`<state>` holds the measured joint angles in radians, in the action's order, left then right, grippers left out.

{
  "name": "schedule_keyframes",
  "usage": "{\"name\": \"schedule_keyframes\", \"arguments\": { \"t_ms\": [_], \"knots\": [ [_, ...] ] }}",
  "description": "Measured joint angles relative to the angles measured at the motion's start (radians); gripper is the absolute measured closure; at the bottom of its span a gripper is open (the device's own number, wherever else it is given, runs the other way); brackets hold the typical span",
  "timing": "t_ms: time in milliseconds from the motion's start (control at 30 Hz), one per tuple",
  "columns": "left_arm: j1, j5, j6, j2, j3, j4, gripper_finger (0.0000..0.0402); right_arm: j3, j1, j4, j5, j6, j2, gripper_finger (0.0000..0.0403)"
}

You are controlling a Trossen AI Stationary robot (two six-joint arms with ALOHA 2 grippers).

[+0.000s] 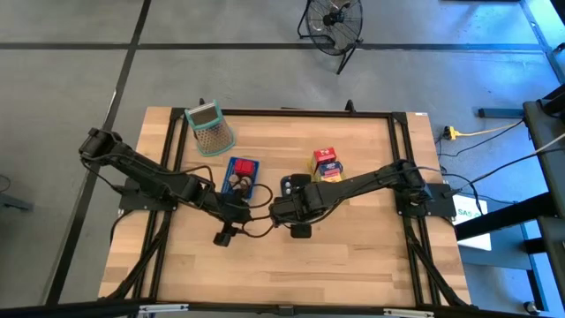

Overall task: Pick & Place Kitchen Items
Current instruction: Put the large yellow food coloring into the green bin

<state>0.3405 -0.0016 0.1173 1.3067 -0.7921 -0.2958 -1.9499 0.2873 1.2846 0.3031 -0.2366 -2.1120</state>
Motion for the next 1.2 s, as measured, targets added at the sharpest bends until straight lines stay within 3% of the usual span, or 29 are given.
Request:
{"name": "schedule_keyframes", "arguments": {
  "t_ms": [367, 700, 1200],
  "knots": [
    [0.000, -0.007, 0.008, 0.000, 0.000, 0.002, 0.0200, 0.097, -0.008, -0.114, -0.021, 0.010, 0.004, 0.0282],
    [0.015, -0.007, 0.052, 0.000, 0.000, 0.007, 0.0200, 0.150, -0.030, -0.208, -0.144, 0.043, 0.001, 0.0282],
    [0.034, -0.034, 0.045, 0.000, 0.000, 0.007, 0.0200, 0.149, -0.029, -0.214, -0.057, 0.066, 0.018, 0.0282]
  ]
}}
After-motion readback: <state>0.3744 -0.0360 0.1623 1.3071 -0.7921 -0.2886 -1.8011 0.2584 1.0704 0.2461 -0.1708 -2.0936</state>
